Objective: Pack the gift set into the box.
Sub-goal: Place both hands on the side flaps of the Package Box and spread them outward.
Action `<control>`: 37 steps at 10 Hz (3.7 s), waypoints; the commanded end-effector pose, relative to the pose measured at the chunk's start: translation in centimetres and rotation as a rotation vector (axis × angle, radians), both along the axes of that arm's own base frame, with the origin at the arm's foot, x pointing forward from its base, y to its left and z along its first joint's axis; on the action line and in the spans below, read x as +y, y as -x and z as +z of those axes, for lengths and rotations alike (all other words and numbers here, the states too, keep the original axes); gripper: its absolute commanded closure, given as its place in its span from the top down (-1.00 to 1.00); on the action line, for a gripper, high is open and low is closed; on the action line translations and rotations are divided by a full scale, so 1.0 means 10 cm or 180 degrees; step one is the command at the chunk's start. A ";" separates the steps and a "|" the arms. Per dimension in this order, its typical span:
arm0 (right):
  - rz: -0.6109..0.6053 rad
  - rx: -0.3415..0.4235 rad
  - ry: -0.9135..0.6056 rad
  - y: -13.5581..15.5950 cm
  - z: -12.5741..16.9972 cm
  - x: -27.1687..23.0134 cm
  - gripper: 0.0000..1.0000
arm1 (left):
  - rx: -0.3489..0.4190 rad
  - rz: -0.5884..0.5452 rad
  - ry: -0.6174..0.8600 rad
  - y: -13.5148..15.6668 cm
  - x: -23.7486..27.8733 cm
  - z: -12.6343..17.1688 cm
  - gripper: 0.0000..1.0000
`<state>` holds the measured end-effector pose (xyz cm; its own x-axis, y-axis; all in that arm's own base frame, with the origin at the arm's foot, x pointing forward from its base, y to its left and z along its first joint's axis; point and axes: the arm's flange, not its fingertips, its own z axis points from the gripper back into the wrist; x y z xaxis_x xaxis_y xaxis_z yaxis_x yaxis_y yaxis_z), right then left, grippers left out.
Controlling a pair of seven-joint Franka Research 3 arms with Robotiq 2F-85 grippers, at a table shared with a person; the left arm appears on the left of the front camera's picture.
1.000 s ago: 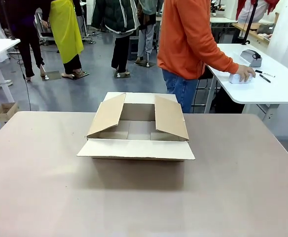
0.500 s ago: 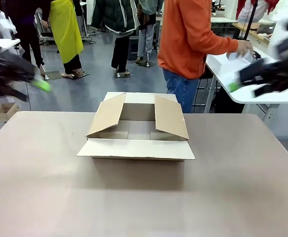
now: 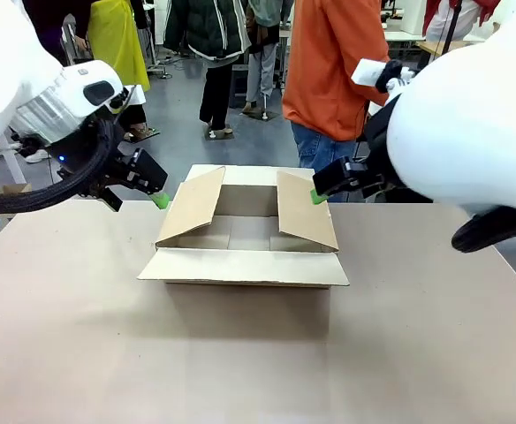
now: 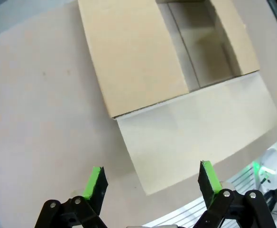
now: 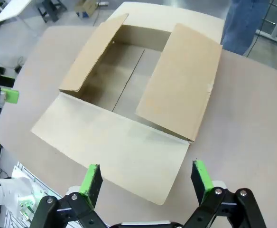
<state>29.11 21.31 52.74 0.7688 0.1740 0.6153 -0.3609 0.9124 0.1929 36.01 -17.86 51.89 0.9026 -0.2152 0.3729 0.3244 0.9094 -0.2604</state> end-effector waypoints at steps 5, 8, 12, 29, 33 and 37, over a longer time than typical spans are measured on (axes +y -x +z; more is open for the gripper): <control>0.0214 -0.0048 0.0091 -0.31 -0.61 0.78 1.00 | -0.0249 0.0324 -0.0705 -0.36 -1.07 0.11 1.00; -0.0121 0.0036 0.0049 -0.32 -0.62 0.45 1.00 | -0.0146 0.0589 -0.0967 -0.74 -1.46 -0.02 1.00; -0.0091 0.0077 0.0058 -0.52 -0.68 0.34 1.00 | 0.0207 0.0667 -0.1050 -1.24 -1.69 -0.41 1.00; -0.0091 0.0077 0.0058 -0.52 -0.68 0.34 1.00 | 0.0013 0.1481 -0.1664 -1.54 -1.08 -0.50 1.00; -0.0091 0.0077 0.0058 -0.52 -0.68 0.34 1.00 | 0.0138 0.1881 -0.1547 -1.63 -0.50 -0.37 1.00; -0.0091 0.0077 0.0058 -0.52 -0.68 0.34 1.00 | 0.0391 0.2060 -0.0974 -1.57 0.27 -0.31 1.00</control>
